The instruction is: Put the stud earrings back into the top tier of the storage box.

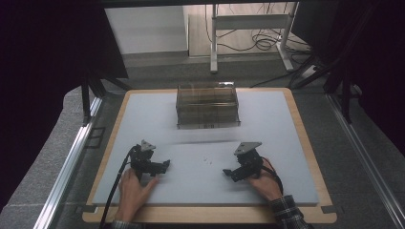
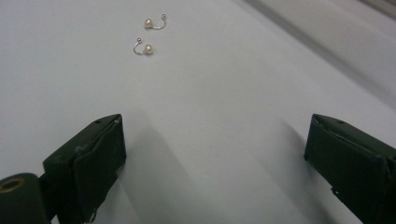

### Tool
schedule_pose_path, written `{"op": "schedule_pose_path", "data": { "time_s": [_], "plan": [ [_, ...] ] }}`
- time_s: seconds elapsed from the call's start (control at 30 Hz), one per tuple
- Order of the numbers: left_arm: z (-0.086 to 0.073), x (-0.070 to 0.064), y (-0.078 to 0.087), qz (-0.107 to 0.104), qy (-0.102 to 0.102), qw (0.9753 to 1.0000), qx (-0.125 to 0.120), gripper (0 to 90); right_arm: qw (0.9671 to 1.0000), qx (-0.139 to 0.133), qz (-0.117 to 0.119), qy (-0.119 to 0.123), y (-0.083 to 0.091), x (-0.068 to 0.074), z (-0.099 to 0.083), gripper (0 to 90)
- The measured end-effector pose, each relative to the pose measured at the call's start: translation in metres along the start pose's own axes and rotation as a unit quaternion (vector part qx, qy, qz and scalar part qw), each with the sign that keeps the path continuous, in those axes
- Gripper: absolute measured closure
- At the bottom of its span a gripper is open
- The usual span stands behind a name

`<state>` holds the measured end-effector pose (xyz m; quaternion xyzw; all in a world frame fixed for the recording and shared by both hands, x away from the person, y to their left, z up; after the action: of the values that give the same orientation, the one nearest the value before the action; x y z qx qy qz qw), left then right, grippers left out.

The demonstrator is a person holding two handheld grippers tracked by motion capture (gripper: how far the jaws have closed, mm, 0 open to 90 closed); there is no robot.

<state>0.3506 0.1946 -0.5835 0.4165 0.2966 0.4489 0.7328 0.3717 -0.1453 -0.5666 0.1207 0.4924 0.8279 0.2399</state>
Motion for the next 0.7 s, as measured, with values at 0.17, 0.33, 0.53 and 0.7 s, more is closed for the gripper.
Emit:
{"op": "schedule_pose_path", "data": {
  "time_s": [0.17, 0.33, 0.53, 0.7],
  "plan": [
    [-0.0003, 0.0001, 0.0003, 0.003, -0.004, 1.0, 0.002, 0.0, 1.0, -0.001, -0.001, 0.0, -0.0001, 0.0001, 0.0, 4.7],
    [-0.0004, 0.0002, 0.0003, 0.002, -0.003, 1.0, 0.002, 0.0, 1.0, -0.001, 0.0, 0.0, -0.0001, 0.0, -0.0001, 4.7],
    [-0.0004, 0.0002, 0.0003, 0.003, -0.003, 1.0, 0.002, 0.0, 1.0, 0.0, 0.0, 0.0, 0.0, -0.0001, -0.0001, 4.7],
    [-0.0005, 0.0003, 0.0005, 0.003, -0.004, 1.0, 0.003, 0.0, 1.0, 0.0, 0.0, -0.002, 0.0001, 0.0, 0.0, 4.7]
  ]
}}
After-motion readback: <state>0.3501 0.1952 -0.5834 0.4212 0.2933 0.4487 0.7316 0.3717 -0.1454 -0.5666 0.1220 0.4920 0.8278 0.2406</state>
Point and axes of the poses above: each handheld gripper's, and its own axes: y roughly backward along the jaws, z roughly out of its top, x roughly to its left, the point moved 4 cm from there along -y, roughly forward along the jaws, and after that the axes turned 15 degrees about x, right-handed, at the moved point
